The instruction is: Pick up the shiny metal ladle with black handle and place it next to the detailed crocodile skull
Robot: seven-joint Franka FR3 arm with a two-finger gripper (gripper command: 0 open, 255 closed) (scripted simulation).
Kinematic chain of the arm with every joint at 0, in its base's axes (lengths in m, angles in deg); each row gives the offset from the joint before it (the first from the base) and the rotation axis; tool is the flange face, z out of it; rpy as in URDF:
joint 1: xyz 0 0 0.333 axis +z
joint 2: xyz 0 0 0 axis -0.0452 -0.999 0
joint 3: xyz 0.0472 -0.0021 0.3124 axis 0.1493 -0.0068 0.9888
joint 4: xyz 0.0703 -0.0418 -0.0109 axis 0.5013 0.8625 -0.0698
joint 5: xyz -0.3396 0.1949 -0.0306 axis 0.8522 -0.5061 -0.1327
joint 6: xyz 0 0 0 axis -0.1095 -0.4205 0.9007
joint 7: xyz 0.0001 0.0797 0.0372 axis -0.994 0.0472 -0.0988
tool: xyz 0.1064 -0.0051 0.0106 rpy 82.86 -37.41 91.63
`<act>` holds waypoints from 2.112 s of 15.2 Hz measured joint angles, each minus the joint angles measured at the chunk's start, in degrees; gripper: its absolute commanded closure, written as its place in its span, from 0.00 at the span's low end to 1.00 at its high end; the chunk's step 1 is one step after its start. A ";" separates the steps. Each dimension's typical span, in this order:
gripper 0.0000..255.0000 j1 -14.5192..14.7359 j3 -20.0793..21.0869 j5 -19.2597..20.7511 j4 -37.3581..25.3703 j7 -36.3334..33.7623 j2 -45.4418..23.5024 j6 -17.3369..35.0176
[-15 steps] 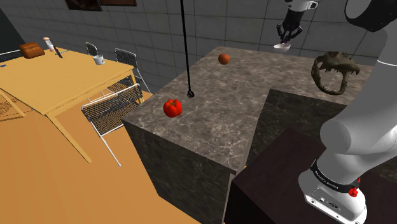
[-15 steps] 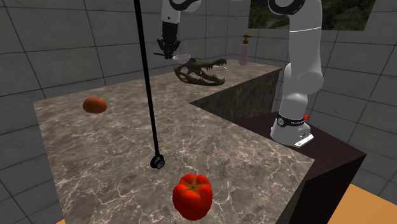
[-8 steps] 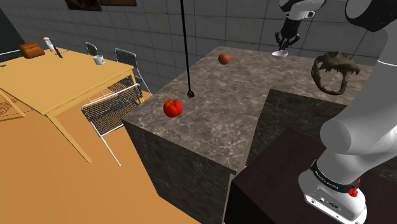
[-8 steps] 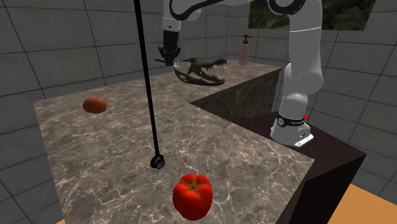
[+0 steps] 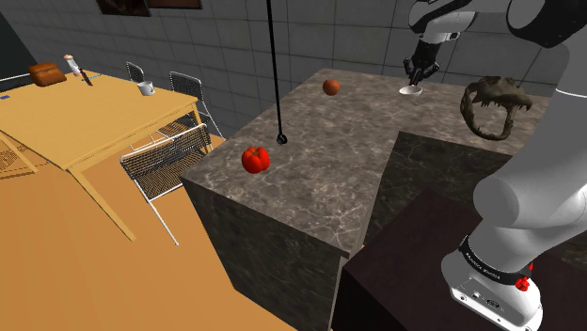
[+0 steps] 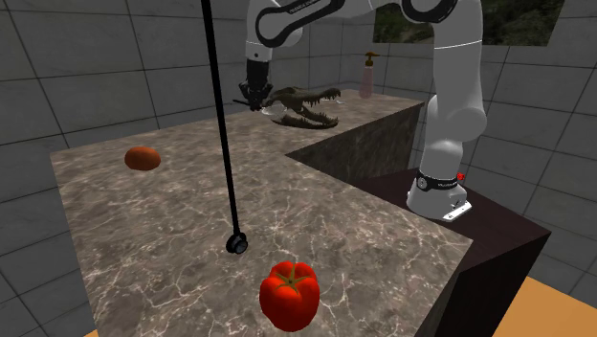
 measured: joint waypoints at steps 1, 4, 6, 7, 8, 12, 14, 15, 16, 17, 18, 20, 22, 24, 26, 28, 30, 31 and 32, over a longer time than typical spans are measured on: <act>1.00 0.02 0.03 -0.05 0.50 0.02 -0.23 0.73; 1.00 0.01 0.07 -0.21 1.83 0.15 -0.83 2.65; 1.00 0.01 0.10 -0.33 3.06 0.27 -1.13 4.16; 1.00 0.03 0.15 -0.41 3.33 0.29 -1.58 4.89; 1.00 0.02 0.17 -0.48 3.77 0.35 -1.79 5.53; 1.00 -0.03 0.25 -0.79 5.43 0.63 -2.96 8.34; 1.00 -0.03 0.30 -0.92 6.46 0.74 -3.30 9.70; 1.00 -0.12 0.30 -1.05 6.73 0.92 -3.70 10.38; 1.00 -0.12 0.34 -1.15 7.18 0.98 -4.09 11.20; 1.00 -0.20 0.36 -1.27 7.28 1.14 -4.58 11.79; 1.00 -0.23 0.39 -1.41 7.65 1.26 -5.01 12.58; 1.00 -0.26 0.47 -1.58 7.87 1.37 -5.76 13.55; 1.00 -0.26 0.56 -1.76 8.78 1.49 -6.30 14.99; 1.00 -0.28 0.59 -1.84 8.95 1.55 -6.59 15.45; 1.00 -0.29 0.58 -1.85 8.96 1.56 -6.65 15.56; 1.00 -0.29 0.59 -1.86 8.96 1.56 -6.67 15.58; 0.00 -0.29 0.59 -1.86 8.96 1.57 -6.68 15.59; 0.00 -0.28 0.59 -1.86 8.97 1.56 -6.69 15.59; 0.00 -0.28 0.59 -1.86 8.97 1.56 -6.69 15.59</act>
